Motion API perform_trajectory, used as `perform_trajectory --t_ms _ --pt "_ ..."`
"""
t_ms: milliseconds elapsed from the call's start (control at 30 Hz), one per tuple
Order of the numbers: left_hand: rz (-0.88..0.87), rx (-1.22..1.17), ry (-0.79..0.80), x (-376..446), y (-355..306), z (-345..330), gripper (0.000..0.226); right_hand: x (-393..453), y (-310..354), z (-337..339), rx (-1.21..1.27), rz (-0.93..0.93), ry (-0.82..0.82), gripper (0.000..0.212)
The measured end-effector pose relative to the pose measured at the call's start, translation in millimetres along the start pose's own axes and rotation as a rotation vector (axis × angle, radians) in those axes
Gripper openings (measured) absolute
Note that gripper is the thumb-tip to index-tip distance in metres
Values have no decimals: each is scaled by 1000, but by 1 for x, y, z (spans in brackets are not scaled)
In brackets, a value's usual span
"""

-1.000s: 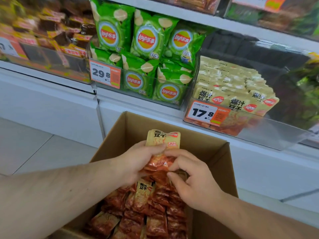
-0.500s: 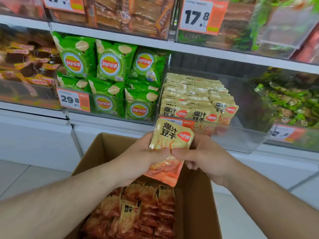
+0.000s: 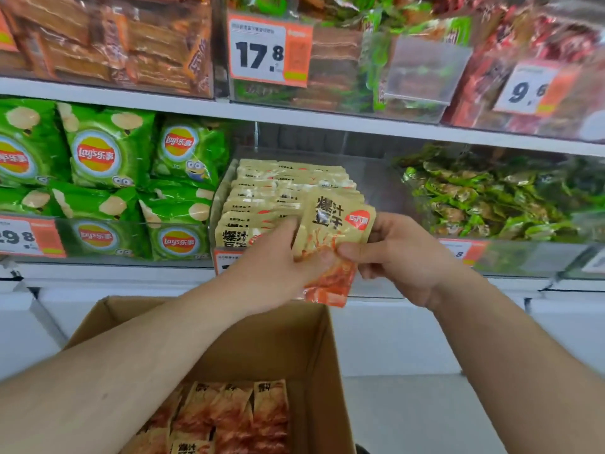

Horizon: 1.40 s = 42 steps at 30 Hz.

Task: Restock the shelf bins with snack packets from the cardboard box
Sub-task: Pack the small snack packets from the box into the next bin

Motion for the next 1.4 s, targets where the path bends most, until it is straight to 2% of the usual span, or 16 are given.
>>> perform_trajectory --t_ms 67,133,200,267,467,633,833,967,1067,1233,1400 --pt "-117 319 -158 10 -14 13 31 3 17 34 9 68 -134 15" --pt "-216 681 -229 15 -17 11 51 3 31 68 37 131 -261 19" --pt "-183 877 -187 20 8 1 64 8 30 89 -1 145 -320 22" --pt "-155 952 -144 19 32 -8 73 21 15 97 -133 104 -355 25" --pt "-191 940 -204 19 43 -11 81 65 -26 90 -336 -48 -372 29" --pt "-181 940 -191 16 44 -13 85 87 -38 68 -640 -152 -350 17" --pt "-175 928 -184 15 42 -13 86 91 -42 64 -780 -283 -370 18" --pt "-170 919 -183 13 40 -12 86 92 -41 57 -893 -274 -334 24" --pt "-163 919 -187 14 41 -13 85 99 -37 43 -1008 -211 -263 16" --pt "-145 923 -187 14 41 -14 85 104 -40 36 -1022 -172 -194 28" --pt "-122 919 -145 15 41 -13 86 98 -46 41 -844 -212 -191 35"
Point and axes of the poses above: each hand's wrist, its own x-axis towards the middle knuckle, its own z-axis out of the back of the hand, y = z × x, the point moved 10 cm from there along x, towards the middle knuckle, and after that the axes turned 5 degrees about -z, right-handed, at the moved point
